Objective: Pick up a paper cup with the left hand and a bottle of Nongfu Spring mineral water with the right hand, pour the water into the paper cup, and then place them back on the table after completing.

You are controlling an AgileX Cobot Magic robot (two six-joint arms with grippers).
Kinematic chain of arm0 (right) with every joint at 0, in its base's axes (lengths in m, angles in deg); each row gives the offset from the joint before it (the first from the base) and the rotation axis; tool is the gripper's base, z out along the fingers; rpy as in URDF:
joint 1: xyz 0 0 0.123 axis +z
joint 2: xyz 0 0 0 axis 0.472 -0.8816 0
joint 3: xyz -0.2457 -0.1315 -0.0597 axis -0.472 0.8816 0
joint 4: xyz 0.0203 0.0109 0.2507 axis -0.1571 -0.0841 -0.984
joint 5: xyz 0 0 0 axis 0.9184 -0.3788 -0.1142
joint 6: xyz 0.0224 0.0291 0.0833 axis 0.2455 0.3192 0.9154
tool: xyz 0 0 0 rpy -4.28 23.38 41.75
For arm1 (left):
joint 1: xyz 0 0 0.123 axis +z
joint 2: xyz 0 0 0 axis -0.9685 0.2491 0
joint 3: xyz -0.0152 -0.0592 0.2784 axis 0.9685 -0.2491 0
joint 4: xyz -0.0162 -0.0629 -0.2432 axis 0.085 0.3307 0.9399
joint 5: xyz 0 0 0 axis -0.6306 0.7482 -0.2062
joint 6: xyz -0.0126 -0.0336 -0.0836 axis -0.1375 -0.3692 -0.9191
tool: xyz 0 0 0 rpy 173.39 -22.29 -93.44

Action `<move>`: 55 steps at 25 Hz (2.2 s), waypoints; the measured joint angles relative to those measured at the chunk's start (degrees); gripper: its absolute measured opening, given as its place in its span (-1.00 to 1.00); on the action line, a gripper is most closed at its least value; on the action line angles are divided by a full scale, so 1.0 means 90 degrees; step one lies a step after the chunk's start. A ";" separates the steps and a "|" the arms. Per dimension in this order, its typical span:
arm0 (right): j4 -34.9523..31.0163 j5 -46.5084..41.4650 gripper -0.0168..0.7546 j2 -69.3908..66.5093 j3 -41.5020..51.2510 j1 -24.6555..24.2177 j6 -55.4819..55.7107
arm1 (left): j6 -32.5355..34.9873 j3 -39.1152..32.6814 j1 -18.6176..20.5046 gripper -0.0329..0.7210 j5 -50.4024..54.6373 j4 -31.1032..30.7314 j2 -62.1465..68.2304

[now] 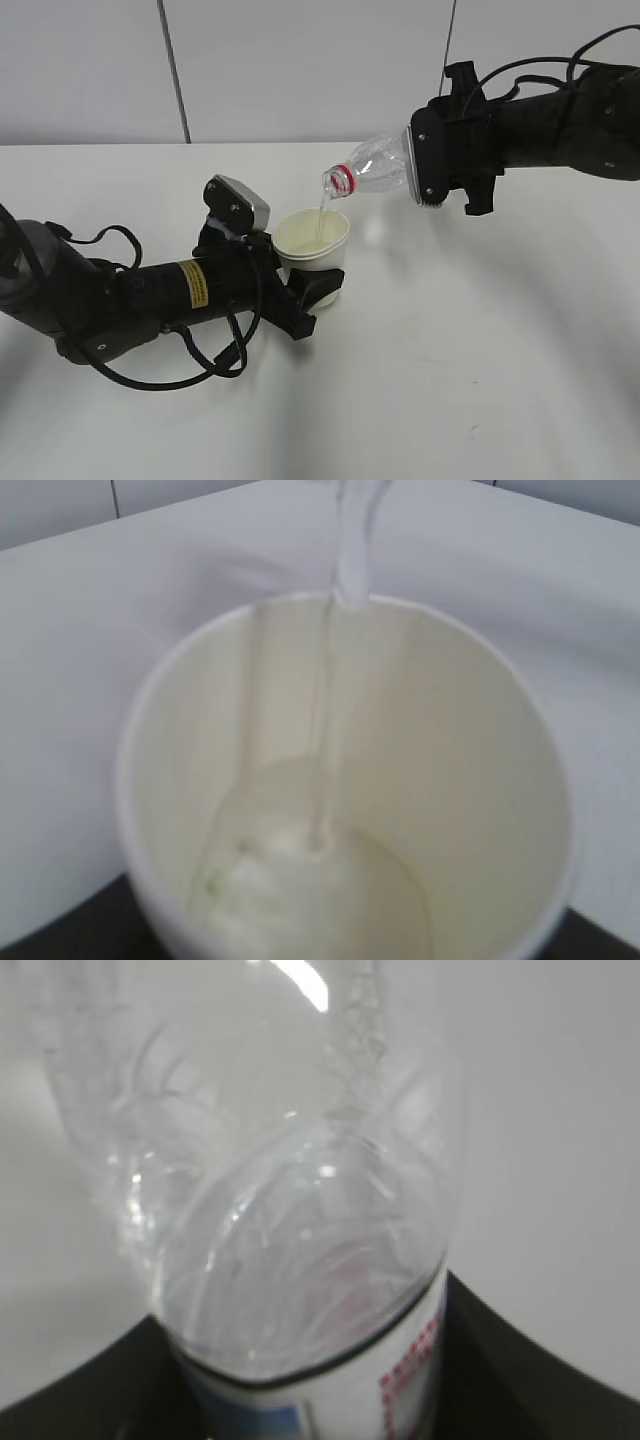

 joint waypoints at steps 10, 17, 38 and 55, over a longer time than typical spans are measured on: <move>0.0000 0.0013 0.07 0.0000 -0.0065 0.0000 -0.0013 | 0.0000 0.0000 0.0000 0.16 0.0000 -0.0010 0.0000; 0.0000 0.0024 0.07 0.0000 -0.0065 0.0000 -0.0013 | 0.0000 0.0000 0.0000 0.16 0.0000 -0.0015 0.0000; 0.0000 0.0024 0.07 0.0000 -0.0065 0.0000 0.0694 | -0.0012 0.0000 0.0000 0.21 0.0007 -0.0015 0.0000; 0.0000 -0.0070 0.07 0.0000 -0.0065 0.0000 0.3578 | -0.0012 0.0000 0.0000 0.16 0.0007 0.0202 0.0000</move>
